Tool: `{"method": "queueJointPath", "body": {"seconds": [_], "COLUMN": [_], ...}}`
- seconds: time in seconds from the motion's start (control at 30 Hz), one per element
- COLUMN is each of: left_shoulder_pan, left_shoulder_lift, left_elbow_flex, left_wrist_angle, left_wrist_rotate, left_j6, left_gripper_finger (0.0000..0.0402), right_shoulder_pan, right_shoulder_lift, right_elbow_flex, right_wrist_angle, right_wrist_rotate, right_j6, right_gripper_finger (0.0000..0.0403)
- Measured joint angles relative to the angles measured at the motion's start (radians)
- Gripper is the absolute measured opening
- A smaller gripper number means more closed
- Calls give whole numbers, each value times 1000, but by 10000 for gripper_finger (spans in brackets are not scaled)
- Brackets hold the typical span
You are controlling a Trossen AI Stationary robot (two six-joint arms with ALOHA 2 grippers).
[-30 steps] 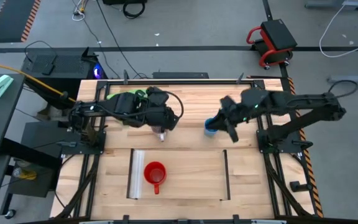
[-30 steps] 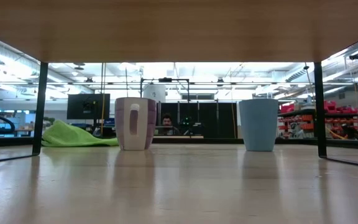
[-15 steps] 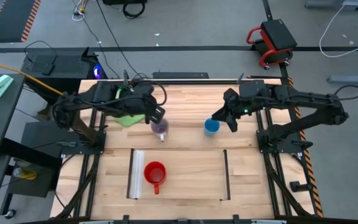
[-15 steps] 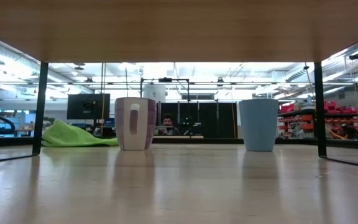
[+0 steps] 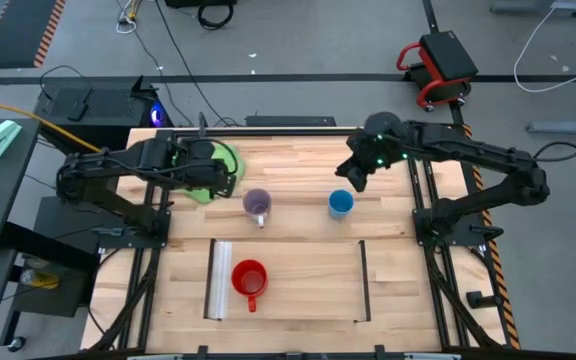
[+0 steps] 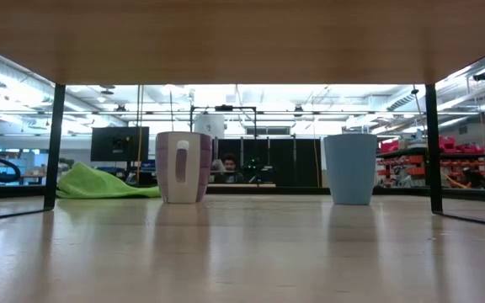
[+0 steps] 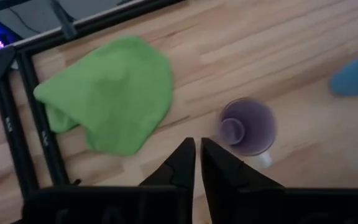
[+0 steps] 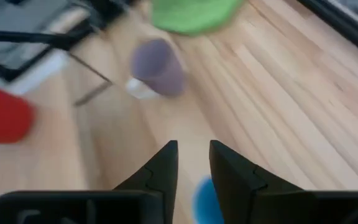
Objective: Stack small to large cups/mugs on shelf
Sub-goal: Put the blue cup on the shelf
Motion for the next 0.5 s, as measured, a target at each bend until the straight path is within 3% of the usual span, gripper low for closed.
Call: {"method": "queueJointPath", "body": {"seconds": [0.27, 0.5], "left_shoulder_pan": [21, 110], "left_shoulder_lift": [-75, -148], "left_elbow_flex": [-140, -266], "left_wrist_angle": [0, 4], "left_wrist_rotate": [14, 67], "left_j6": [43, 158], "left_gripper_finger": [36, 42], "right_shoulder_pan": [-102, -107], "right_shoulder_lift": [72, 85], "right_elbow_flex": [0, 0], "right_wrist_angle": [-233, -254], "right_wrist_rotate": [-5, 48], "right_j6": [4, 93], "right_gripper_finger": [120, 123]}}
